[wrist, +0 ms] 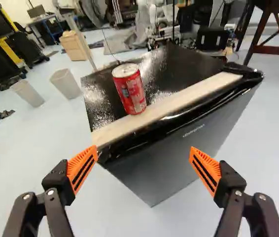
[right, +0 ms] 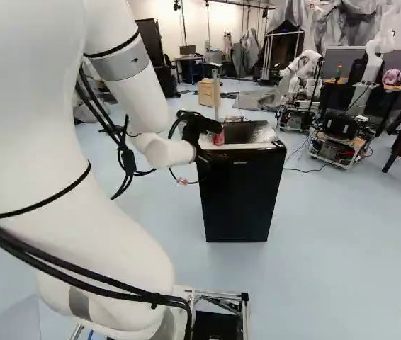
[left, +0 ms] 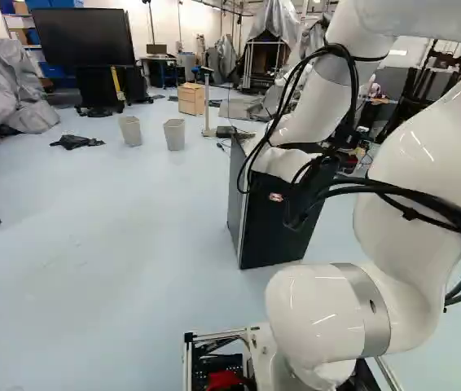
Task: Grab a drink from the fridge
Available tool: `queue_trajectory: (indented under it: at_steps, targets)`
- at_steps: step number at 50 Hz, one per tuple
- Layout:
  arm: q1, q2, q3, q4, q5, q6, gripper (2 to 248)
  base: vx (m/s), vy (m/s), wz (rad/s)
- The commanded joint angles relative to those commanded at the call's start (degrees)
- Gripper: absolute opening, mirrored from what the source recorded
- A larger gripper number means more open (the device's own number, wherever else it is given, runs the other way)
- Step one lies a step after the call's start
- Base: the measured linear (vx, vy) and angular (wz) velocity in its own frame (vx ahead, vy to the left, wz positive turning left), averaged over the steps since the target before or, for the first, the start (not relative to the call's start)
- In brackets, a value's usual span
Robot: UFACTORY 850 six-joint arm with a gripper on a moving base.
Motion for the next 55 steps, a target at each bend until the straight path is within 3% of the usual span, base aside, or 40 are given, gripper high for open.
queue_trajectory:
  at_steps: [13, 26, 55]
  targets:
    - [-0.5, -0.2, -0.2, -4.3, 7.0, 0.0, 247, 0.0, 0.0, 0.0]
    - [-2.2, -1.3, -1.2, -10.3, 11.2, 0.0, 247, 0.0, 0.0, 0.0]
    - [-6.9, -10.5, -7.1, -21.3, 15.6, 0.0, 247, 0.0, 0.0, 0.0]
